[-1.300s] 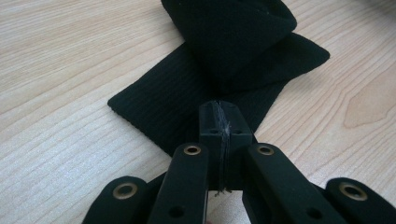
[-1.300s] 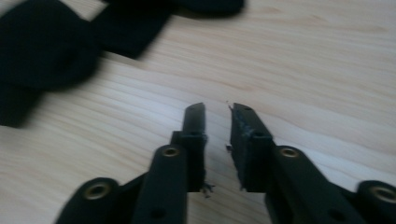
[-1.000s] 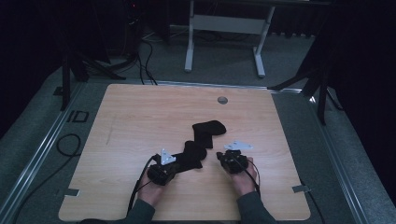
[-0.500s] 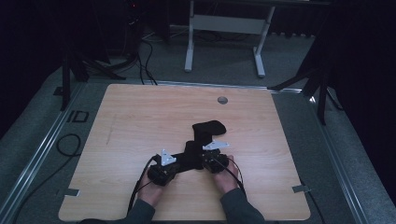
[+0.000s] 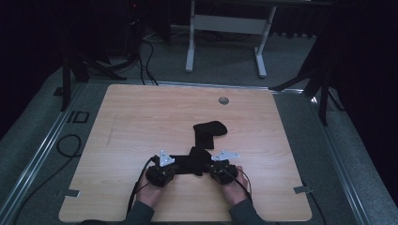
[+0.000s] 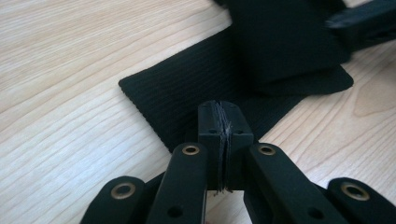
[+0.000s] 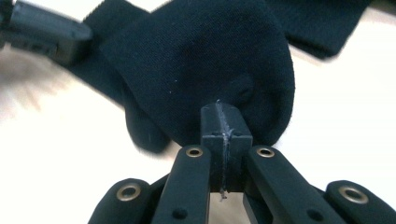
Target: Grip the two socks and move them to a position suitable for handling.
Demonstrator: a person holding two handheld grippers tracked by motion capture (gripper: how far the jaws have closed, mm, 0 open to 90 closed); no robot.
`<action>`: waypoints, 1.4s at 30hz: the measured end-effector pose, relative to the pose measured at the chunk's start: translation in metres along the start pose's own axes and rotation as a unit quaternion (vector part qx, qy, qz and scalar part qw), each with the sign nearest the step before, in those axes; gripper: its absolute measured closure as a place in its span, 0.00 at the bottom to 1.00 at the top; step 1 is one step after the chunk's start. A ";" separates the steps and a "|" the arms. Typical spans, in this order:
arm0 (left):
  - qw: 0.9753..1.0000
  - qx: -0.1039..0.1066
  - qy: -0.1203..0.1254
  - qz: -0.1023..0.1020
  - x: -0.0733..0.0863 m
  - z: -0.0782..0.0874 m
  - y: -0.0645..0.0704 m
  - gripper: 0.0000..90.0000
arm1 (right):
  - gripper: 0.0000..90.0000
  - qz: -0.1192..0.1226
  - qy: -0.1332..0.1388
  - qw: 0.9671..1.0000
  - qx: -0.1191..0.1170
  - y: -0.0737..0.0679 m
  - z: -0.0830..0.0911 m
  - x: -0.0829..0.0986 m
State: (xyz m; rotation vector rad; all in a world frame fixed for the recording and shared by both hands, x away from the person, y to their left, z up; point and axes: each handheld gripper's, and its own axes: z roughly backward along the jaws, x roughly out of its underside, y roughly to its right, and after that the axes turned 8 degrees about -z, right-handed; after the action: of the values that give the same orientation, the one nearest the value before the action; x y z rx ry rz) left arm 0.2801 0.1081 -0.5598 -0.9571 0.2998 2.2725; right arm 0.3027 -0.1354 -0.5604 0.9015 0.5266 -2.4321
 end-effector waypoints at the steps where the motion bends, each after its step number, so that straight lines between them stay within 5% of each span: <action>1: 1.000 0.001 -0.002 0.003 0.000 0.001 -0.002 0.99 | 1.00 0.000 -0.004 1.000 -0.002 0.001 0.005 0.004; 12: 0.999 -0.011 -0.026 0.031 0.008 0.014 -0.027 0.97 | 0.99 0.009 -0.033 0.999 0.000 0.006 0.032 0.024; 18: 0.998 -0.037 -0.035 0.043 0.012 0.019 -0.039 0.96 | 0.99 0.006 -0.043 0.999 -0.002 0.007 0.045 0.035; 25: 0.996 -0.074 -0.038 0.036 0.012 0.021 -0.041 0.92 | 0.96 0.027 -0.054 0.998 -0.026 0.001 0.054 0.046; 30: 0.997 -0.072 -0.017 0.024 0.008 0.020 -0.034 0.89 | 0.92 0.039 -0.058 0.997 -0.032 -0.004 0.054 0.046; 37: 0.997 -0.070 0.003 0.026 0.006 0.024 -0.037 0.81 | 0.81 0.054 -0.019 0.997 -0.042 -0.004 0.061 0.033; 42: 0.996 -0.077 0.005 0.033 0.006 0.025 -0.043 0.76 | 0.83 0.056 0.017 0.998 -0.009 0.008 0.062 0.005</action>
State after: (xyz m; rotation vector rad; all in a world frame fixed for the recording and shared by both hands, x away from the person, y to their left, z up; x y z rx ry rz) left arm 0.2905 0.1554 -0.5446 -1.0507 0.1638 2.3806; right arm 0.2732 -0.1747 -0.5219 0.9409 0.4959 -2.3123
